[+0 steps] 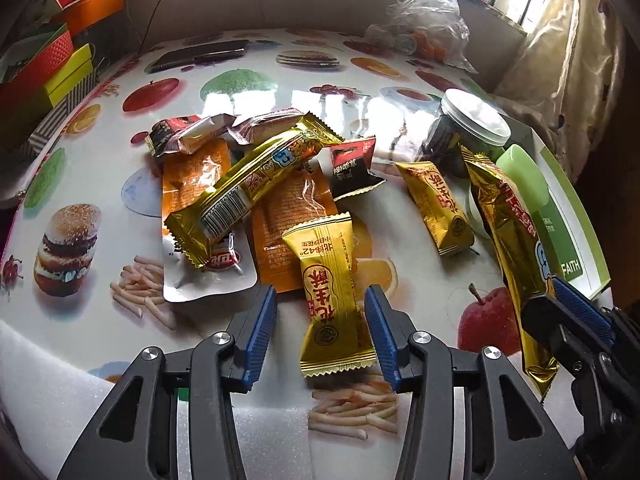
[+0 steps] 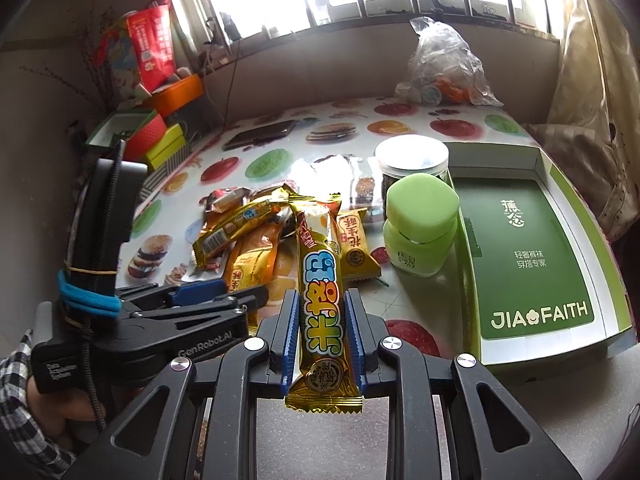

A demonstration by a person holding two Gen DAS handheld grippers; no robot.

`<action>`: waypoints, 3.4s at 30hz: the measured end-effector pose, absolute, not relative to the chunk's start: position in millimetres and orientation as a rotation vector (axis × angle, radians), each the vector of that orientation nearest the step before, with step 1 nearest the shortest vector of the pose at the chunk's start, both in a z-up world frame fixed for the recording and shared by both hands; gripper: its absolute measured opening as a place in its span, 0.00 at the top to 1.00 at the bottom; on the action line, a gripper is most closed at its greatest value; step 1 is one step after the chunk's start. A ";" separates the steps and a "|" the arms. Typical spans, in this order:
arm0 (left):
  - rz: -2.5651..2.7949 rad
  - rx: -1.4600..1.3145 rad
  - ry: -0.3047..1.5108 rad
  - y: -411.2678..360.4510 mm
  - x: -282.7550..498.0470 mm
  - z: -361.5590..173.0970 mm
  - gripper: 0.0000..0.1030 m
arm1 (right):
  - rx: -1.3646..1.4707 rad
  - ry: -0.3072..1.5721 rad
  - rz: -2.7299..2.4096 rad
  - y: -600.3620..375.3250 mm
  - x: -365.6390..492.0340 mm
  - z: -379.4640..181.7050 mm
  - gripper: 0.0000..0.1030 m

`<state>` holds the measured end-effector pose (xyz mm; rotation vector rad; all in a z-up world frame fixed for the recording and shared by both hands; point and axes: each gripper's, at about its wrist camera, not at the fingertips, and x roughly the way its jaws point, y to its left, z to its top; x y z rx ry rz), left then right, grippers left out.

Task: Organize snacks
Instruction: 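Carry the yellow packet and the snack bar over the green JIA FAITH box with both grippers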

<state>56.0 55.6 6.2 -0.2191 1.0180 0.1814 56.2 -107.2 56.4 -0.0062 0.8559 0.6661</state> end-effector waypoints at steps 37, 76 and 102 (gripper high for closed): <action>0.085 -0.181 0.836 40.1 44.3 85.2 0.76 | 0.015 0.773 0.612 -124.8 51.5 91.5 0.79; 0.118 -0.082 1.067 48.8 39.7 12.8 0.59 | 0.066 0.748 0.566 -161.1 64.4 93.5 0.79; 0.063 -0.080 0.922 27.2 48.2 67.4 0.77 | 0.070 0.723 0.543 -171.6 61.9 104.7 0.79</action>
